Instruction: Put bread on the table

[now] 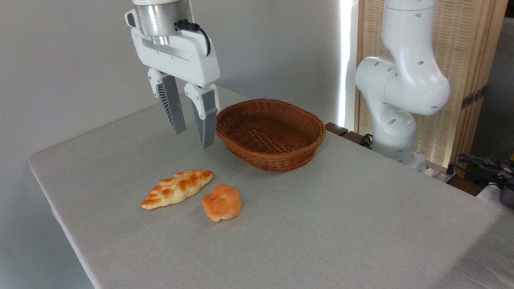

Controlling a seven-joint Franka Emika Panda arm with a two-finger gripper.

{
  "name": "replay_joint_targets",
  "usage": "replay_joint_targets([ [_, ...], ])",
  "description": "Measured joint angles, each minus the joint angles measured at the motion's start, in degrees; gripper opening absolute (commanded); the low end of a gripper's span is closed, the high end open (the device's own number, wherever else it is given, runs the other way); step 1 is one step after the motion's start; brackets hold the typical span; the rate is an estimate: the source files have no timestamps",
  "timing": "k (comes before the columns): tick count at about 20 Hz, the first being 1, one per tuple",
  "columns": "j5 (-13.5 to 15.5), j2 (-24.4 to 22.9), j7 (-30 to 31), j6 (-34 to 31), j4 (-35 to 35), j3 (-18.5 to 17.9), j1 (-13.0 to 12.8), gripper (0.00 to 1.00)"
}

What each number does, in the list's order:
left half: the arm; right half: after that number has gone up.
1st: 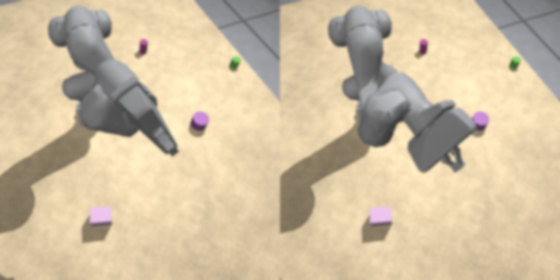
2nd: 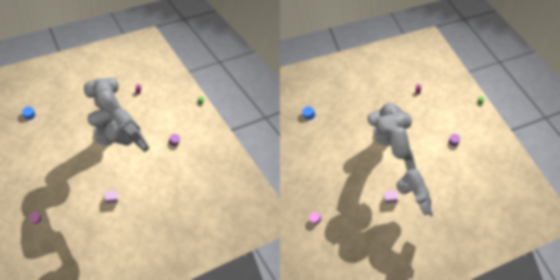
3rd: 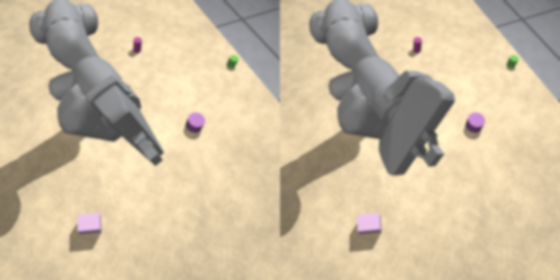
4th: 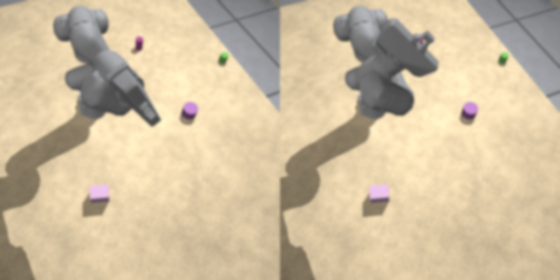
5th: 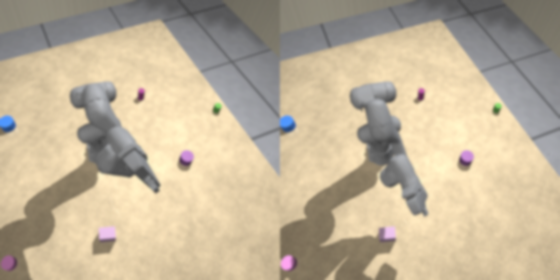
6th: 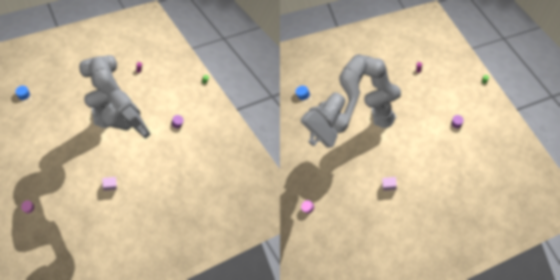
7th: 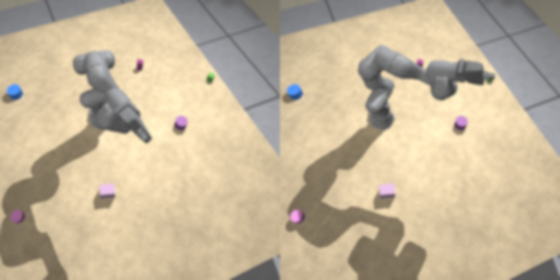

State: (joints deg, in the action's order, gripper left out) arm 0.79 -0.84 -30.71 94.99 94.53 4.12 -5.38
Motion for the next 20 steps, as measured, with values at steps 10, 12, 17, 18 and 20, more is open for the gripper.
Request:
replay_joint_targets([
  [10,1.08,2.69,-0.47,-4.49,-4.64,-3.99,-2.21,1.00],
  [12,1.53,2.65,-1.07,-4.53,-4.75,-4.66,-2.52,1.00],
  [17,1.61,2.46,-1.35,-4.59,-4.79,-4.74,-2.64,1.00],
  [18,1.61,2.46,-1.36,-4.59,-4.79,-4.74,-2.63,1.00],
  [20,1.61,2.46,-1.37,-4.59,-4.79,-4.74,-2.64,1.00],
])
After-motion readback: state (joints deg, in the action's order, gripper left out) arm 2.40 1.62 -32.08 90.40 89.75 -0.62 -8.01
